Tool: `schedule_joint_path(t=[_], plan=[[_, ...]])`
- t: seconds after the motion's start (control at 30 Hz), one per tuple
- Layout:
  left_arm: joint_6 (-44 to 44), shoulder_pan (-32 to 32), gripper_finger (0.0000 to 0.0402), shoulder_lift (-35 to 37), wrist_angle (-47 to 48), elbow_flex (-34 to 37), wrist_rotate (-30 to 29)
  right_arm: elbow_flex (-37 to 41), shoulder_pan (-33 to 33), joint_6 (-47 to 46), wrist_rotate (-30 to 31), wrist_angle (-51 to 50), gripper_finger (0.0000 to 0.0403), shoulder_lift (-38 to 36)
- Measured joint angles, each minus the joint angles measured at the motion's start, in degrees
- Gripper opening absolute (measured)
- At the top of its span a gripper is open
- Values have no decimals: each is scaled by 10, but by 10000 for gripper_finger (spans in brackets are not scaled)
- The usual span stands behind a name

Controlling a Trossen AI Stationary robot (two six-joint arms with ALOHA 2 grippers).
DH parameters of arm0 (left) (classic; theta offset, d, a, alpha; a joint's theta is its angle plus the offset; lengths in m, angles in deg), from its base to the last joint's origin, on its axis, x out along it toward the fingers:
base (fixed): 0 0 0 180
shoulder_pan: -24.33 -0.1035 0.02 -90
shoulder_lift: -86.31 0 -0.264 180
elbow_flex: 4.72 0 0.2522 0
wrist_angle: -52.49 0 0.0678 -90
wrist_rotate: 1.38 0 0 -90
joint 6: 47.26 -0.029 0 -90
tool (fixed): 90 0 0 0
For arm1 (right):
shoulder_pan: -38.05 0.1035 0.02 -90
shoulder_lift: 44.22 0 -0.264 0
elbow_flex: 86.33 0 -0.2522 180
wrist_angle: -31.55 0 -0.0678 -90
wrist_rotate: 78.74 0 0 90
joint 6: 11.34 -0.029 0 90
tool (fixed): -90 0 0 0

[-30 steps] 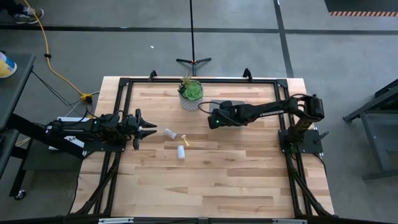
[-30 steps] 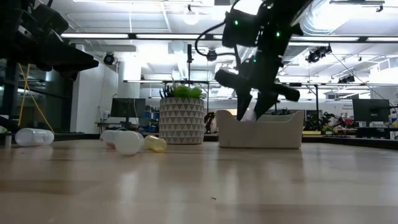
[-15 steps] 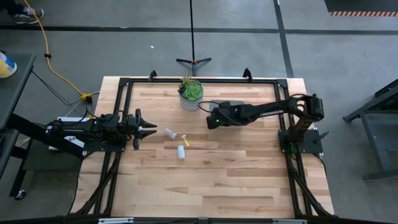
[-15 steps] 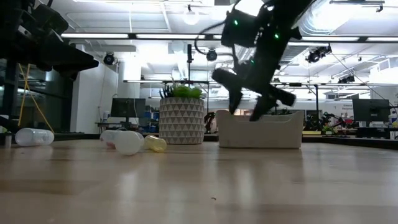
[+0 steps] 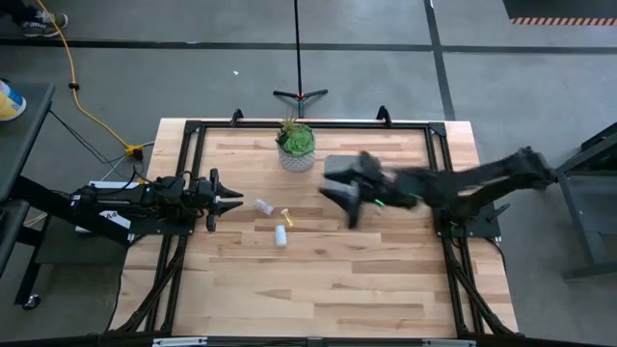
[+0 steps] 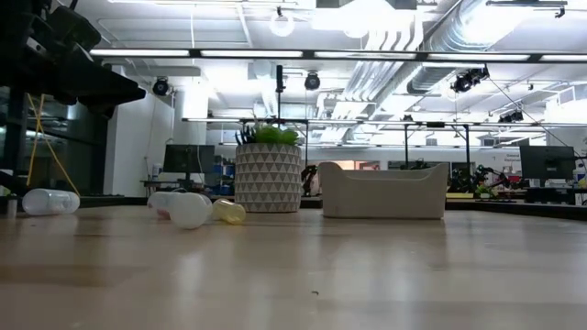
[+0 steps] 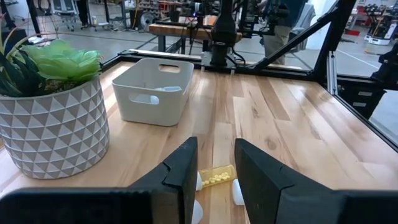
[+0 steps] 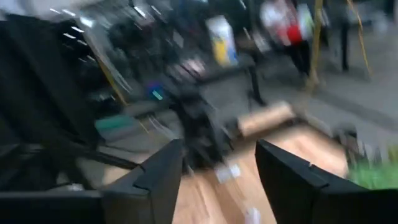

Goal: Pick and place pill bottles into a basket
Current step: Put the transparent medicine bottle into the gray bin

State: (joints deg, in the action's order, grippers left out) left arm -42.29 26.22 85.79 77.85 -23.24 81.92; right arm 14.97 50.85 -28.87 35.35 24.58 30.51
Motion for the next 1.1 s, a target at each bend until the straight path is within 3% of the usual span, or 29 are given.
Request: schedule_joint_path(t=[0.13, 0.33, 0.47, 0.57, 0.63, 0.7, 0.83, 0.9, 1.0, 1.1], plan=[[-1, 0, 143, 0, -2, 0, -12, 1, 82, 62, 97, -103, 166, -73], [-2, 0, 143, 0, -12, 0, -79, 2, 153, -62, 268, -353, 128, -147], [2, 0, 143, 0, -11, 0, -120, 2, 162, -167, 313, -487, 110, -170], [35, 0, 143, 0, -11, 0, -156, 4, 158, -198, 308, -507, 94, -175], [64, 0, 143, 0, -11, 0, -182, 34, 147, -181, 271, -444, 82, -179], [83, 0, 143, 0, -12, 0, -200, 92, 126, -157, 191, -335, 69, -185], [91, 0, 143, 0, -12, 0, -211, 259, 61, -105, -17, 15, 41, -183], [91, 0, 143, 0, -12, 0, -213, 336, 21, -73, -84, 178, 26, -178], [91, 0, 143, 0, -12, 0, -215, 427, -38, -12, -112, 360, 7, -185], [91, 0, 143, 0, -11, 0, -216, 498, -84, 39, -117, 458, 3, -211]])
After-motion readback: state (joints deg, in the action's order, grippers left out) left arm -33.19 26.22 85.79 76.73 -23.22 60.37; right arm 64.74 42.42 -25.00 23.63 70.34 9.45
